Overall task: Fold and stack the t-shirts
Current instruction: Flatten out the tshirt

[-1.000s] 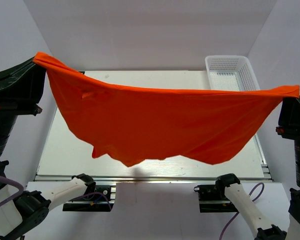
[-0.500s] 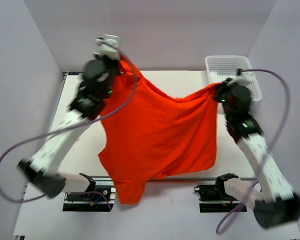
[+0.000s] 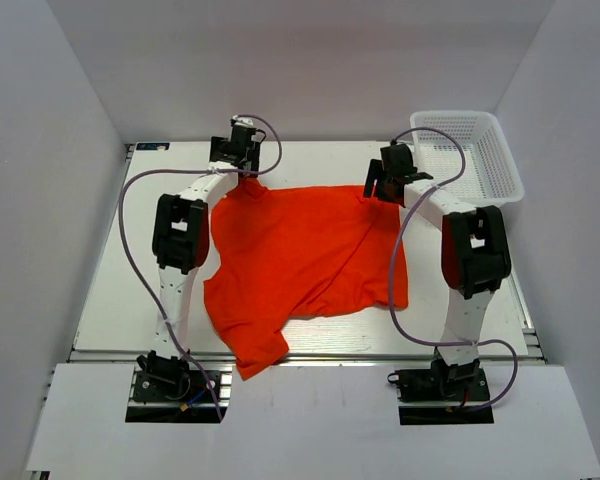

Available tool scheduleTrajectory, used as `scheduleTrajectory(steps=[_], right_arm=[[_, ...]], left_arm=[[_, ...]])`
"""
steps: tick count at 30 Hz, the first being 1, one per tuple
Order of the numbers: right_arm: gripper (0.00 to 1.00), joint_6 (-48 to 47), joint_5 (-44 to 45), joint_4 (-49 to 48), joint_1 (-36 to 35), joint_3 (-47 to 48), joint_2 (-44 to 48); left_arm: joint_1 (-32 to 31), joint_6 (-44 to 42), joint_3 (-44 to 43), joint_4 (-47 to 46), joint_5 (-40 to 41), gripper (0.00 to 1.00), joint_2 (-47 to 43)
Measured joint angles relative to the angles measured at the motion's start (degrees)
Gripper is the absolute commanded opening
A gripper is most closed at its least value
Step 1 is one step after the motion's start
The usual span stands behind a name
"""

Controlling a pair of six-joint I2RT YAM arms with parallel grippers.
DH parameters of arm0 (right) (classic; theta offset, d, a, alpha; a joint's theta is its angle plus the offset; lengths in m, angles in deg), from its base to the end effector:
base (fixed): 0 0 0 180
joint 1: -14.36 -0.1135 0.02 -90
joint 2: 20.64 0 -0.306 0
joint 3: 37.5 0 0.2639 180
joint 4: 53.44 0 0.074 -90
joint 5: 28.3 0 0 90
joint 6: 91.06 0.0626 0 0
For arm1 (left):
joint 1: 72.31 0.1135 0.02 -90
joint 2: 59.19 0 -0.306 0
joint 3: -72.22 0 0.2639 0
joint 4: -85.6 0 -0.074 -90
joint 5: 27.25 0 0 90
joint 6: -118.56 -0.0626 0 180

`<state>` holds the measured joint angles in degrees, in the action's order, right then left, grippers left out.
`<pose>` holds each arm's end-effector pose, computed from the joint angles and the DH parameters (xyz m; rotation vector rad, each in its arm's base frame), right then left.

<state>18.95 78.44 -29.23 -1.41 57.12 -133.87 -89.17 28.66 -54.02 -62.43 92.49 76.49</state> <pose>0.4755 0.1156 0.2194 0.2302 2.2679 -0.0134 0.5789 -0.1430 0.1991 0.0598 2.2151 0.4313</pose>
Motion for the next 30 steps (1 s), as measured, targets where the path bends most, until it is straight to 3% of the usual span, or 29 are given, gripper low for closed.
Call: scheduleTrajectory(steps=[3, 7, 11, 20, 25, 30], right_arm=[[0.90, -1.0, -1.6, 0.3, 0.0, 1.2, 0.4], [0.90, -1.9, -4.8, 0.7, 0.0, 0.6, 2.4], [0.90, -2.3, -9.1, -0.1, -0.1, -6.0, 10.4], [0.90, 0.3, -13.2, 0.0, -0.7, -25.7, 35.4], [0.90, 3.3, -13.3, 6.1, -0.7, -39.3, 46.2], [0.84, 5.5, -14.1, 11.9, -0.7, -48.1, 51.6]], left_arm=[[0.8, 0.6, 0.2, 0.4, -1.9, 1.00, -1.3], [0.7, 1.7, 1.9, 0.4, -3.9, 1.00, -6.5], [0.6, 4.6, 7.0, 2.2, -6.0, 1.00, -15.3], [-0.2, 13.8, 40.7, 0.4, -21.0, 1.00, -42.6], [-1.2, 17.2, 52.0, -2.1, -32.5, 1.00, -42.2], [-2.0, 19.5, 58.5, -3.4, -36.6, 1.00, -40.0]])
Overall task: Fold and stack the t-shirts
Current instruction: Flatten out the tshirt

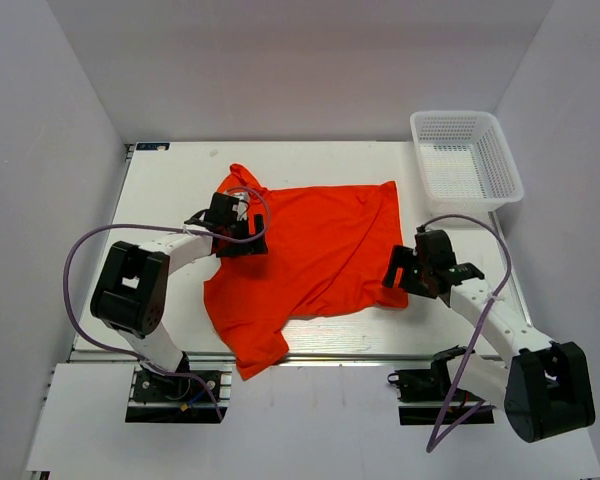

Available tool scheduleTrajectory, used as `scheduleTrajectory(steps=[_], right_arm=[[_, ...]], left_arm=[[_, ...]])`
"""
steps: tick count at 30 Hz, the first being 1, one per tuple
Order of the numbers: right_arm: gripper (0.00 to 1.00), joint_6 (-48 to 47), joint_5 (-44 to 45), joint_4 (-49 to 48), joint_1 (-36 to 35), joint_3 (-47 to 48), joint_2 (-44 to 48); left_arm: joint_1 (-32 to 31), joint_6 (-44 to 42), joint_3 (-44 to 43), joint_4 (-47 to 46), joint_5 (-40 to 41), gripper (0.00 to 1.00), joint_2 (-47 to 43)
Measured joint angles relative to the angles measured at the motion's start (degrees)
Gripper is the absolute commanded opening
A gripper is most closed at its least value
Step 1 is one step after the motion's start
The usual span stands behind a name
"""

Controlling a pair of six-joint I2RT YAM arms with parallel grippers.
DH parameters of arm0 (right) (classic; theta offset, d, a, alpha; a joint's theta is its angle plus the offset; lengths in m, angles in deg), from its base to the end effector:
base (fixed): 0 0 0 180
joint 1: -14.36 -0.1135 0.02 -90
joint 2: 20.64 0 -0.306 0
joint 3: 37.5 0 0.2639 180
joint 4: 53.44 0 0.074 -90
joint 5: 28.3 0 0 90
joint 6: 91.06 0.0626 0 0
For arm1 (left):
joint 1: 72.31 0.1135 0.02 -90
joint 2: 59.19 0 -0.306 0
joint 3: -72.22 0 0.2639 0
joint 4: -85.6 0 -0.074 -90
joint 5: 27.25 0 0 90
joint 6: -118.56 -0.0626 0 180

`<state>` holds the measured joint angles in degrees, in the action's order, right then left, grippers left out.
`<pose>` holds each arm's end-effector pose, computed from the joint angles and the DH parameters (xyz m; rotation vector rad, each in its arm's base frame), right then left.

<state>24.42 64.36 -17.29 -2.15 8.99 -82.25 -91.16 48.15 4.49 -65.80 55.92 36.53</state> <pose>0.2067 0.0582 0.2074 0.2143 2.4730 0.2588 0.3369 -0.1229 0.1805 0.0298 2.6005 -0.4034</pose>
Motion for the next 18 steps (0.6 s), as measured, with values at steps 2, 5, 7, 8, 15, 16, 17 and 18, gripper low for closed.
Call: scheduleTrajectory(steps=[2, 5, 7, 8, 15, 16, 17, 18], right_arm=[[0.83, 0.6, -0.5, 0.7, 0.0, -1.4, 0.1], [0.82, 1.3, -0.9, 0.9, 0.0, -2.0, -1.0], [0.77, 1.6, -0.9, 0.7, 0.0, -2.3, -2.4], [0.69, 2.0, -0.9, 0.5, 0.0, -2.5, -3.4], [0.00, 4.6, 1.3, 0.3, 0.0, -3.5, -5.4], [0.00, 4.9, 2.3, 1.0, 0.0, -3.5, -5.2], [0.00, 5.5, 3.6, 2.1, 0.0, -3.4, -4.9], [0.00, 6.1, 5.2, 3.5, 0.0, -3.1, -4.3]], left_arm=[[0.0, 0.5, 1.2, -0.7, -0.1, 1.00, 0.0], [0.0, 1.0, 1.4, -1.6, 0.0, 1.00, 0.0], [0.1, 1.3, 1.8, -2.3, 0.0, 1.00, 0.0], [0.1, 1.5, 1.9, -2.5, 0.0, 1.00, 0.0], [0.7, 2.6, 2.5, -4.1, 0.5, 1.00, 0.0], [0.7, 2.8, 2.5, -4.1, 0.9, 1.00, 0.0], [0.7, 3.0, 2.5, -4.0, 1.4, 1.00, 0.0], [0.7, 3.1, 2.5, -3.9, 2.1, 1.00, 0.0]])
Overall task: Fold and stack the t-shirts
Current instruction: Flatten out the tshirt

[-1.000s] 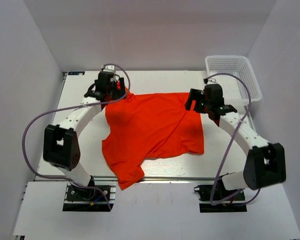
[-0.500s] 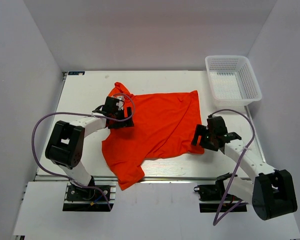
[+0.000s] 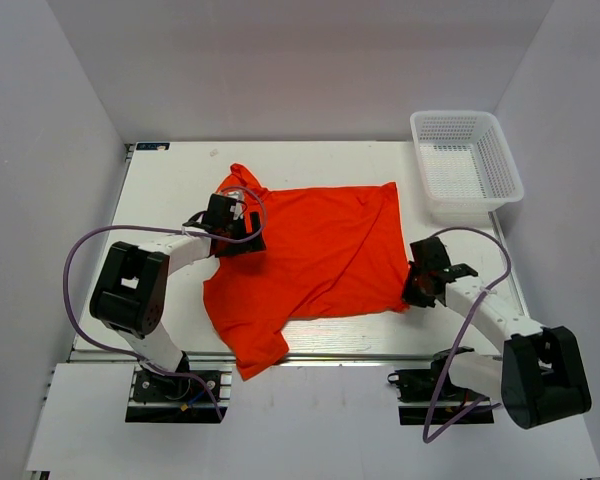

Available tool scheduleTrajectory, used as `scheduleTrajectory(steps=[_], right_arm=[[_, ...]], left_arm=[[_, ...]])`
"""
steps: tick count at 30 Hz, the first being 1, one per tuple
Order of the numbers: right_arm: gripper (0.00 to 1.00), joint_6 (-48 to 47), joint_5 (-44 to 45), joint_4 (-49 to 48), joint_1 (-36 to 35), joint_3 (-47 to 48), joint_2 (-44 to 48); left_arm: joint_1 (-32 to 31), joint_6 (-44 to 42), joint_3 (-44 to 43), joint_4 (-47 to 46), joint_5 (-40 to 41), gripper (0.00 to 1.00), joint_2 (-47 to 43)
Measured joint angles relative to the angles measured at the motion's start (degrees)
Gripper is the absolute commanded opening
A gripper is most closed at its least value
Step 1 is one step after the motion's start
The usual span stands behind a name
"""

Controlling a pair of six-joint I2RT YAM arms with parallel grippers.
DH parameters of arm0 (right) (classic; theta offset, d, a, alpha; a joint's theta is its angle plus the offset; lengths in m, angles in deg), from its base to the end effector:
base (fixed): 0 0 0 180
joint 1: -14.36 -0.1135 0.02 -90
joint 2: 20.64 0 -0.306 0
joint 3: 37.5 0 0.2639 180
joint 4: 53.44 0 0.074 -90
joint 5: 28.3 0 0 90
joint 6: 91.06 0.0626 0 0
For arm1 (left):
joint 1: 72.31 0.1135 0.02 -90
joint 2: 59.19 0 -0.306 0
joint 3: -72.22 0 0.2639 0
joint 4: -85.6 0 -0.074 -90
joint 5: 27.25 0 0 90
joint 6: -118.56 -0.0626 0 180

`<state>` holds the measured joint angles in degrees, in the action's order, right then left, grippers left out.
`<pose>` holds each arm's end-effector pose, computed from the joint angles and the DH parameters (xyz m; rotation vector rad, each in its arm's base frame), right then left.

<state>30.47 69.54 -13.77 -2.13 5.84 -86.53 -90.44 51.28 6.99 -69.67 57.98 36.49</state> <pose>0.1962 0.0492 0.1713 0.3902 2.6141 0.1005 0.3364 -0.1156 0.1723 -0.0695 2.5733 -0.3822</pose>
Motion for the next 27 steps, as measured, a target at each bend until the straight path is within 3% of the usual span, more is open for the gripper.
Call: scheduleTrajectory(steps=[8, 10, 15, 16, 17, 22, 27], right_arm=[[0.10, 5.5, 11.9, 13.6, 0.4, 4.6, 4.8], [0.20, 6.5, 12.8, 15.2, 0.5, 4.7, 5.5], [0.53, 7.0, 13.0, 17.7, 0.7, 4.7, 3.2], [0.65, 6.4, 12.6, 17.9, 0.7, 4.7, 2.0], [0.68, 5.7, 12.0, 17.9, 0.7, 4.7, 1.0], [0.74, 0.2, 7.0, 16.1, 0.7, 6.5, 0.3], [0.78, -5.6, 2.6, 8.1, 0.6, 11.9, 2.3]], left_arm=[[0.4, 2.3, -0.4, 0.9, 3.8, 1.00, 0.2], [0.6, 2.6, -1.1, 1.5, 4.0, 1.00, 0.8], [1.0, 2.2, -2.4, 2.4, 3.6, 1.00, 1.7], [1.1, 1.7, -2.4, 2.3, 3.0, 1.00, 1.7], [1.2, 1.0, -2.4, 2.2, 2.3, 1.00, 1.7], [1.2, -2.8, -2.7, 2.0, -1.2, 1.00, 1.7], [1.1, -5.1, -5.7, 3.3, -3.0, 1.00, 1.6]])
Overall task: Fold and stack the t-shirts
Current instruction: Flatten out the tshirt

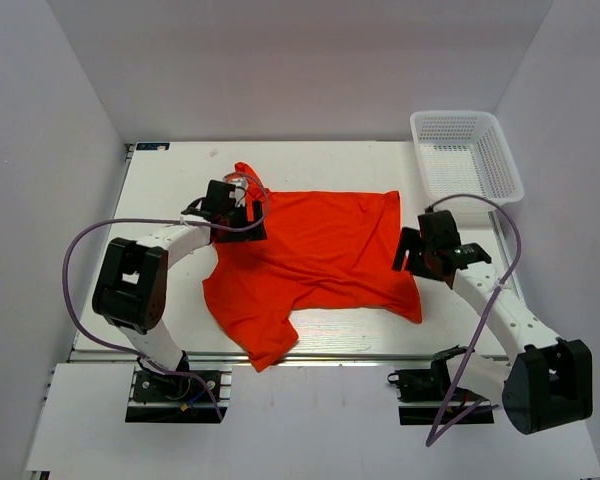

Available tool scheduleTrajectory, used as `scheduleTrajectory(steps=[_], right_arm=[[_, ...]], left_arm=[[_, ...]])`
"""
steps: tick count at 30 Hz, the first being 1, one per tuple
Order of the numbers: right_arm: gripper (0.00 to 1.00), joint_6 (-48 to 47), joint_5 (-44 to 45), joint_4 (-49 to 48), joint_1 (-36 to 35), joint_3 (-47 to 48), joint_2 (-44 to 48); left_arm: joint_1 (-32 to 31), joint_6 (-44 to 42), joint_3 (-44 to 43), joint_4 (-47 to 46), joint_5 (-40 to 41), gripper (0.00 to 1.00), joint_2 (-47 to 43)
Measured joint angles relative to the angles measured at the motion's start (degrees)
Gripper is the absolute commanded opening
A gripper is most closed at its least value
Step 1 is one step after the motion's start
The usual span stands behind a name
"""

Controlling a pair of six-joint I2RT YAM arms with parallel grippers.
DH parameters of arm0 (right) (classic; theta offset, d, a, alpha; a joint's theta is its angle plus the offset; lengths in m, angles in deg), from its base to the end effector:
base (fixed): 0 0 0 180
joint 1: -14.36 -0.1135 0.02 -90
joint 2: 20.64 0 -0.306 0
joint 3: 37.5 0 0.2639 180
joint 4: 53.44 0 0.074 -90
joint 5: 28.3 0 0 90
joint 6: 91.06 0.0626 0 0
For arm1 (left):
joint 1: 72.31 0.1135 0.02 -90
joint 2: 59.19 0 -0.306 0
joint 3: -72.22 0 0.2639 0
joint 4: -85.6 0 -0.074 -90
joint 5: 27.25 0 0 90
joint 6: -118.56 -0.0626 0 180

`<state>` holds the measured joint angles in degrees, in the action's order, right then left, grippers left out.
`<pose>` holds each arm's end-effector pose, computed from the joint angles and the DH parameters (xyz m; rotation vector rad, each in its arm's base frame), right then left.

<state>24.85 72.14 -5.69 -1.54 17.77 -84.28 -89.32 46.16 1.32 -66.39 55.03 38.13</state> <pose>0.2155 0.0496 0.2367 0.2904 2.5103 0.0590 0.3556 -0.1176 0.1889 0.0422 2.5581 -0.4088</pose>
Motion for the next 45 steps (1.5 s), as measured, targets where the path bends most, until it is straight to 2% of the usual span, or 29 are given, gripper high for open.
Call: scheduleTrajectory(steps=[5, 10, 17, 27, 31, 32, 36, 37, 40, 43, 44, 45], right_arm=[[0.79, -5.3, -1.6, -8.2, -1.3, 6.4, -4.4], [0.81, -7.7, 2.6, -13.5, -2.5, 15.5, -18.2], [0.82, -8.2, 11.3, -14.1, -2.1, 32.3, -37.0], [0.82, -8.2, 15.5, -13.6, -0.2, 47.0, -52.5], [0.78, -8.3, 15.3, -13.4, 1.0, 50.6, -55.6], [0.78, -8.3, 15.1, -13.4, 1.2, 51.1, -56.2], [0.76, -8.3, 14.2, -13.4, 1.9, 51.9, -57.8], [0.74, -8.3, 13.8, -13.3, 2.0, 51.9, -58.3], [0.68, -8.4, 12.4, -13.2, 2.3, 52.9, -60.2], [0.66, -8.4, 10.4, -13.4, 2.4, 54.1, -62.1], [0.64, -8.6, 9.7, -13.9, 2.4, 54.2, -62.5], [0.57, -8.9, 8.7, -14.2, 2.4, 54.4, -62.9]], left_arm=[[0.2, -0.7, -7.8, 2.1, 1.7, 1.00, 0.6], [0.7, -0.6, -20.0, 6.6, 9.7, 1.00, 7.1], [2.5, -1.2, -34.0, 11.8, 18.0, 1.00, 19.2], [6.1, -3.0, -53.9, 11.4, 13.8, 1.00, 36.5], [6.5, -3.3, -56.6, 9.8, 11.7, 0.89, 39.0], [6.7, -3.3, -57.5, 9.0, 11.2, 0.89, 39.9], [6.8, -3.7, -59.4, 6.9, 8.9, 0.80, 42.8], [6.8, -3.7, -59.6, 6.5, 8.2, 0.71, 43.4], [6.8, -4.1, -60.5, 4.3, 6.3, 0.58, 45.5], [6.8, -3.9, -60.9, 2.6, 3.8, 0.26, 46.2], [6.9, -3.9, -60.9, 1.8, 2.7, 0.00, 46.5], [6.9, -3.8, -61.0, 1.1, 1.9, 0.00, 46.8]])
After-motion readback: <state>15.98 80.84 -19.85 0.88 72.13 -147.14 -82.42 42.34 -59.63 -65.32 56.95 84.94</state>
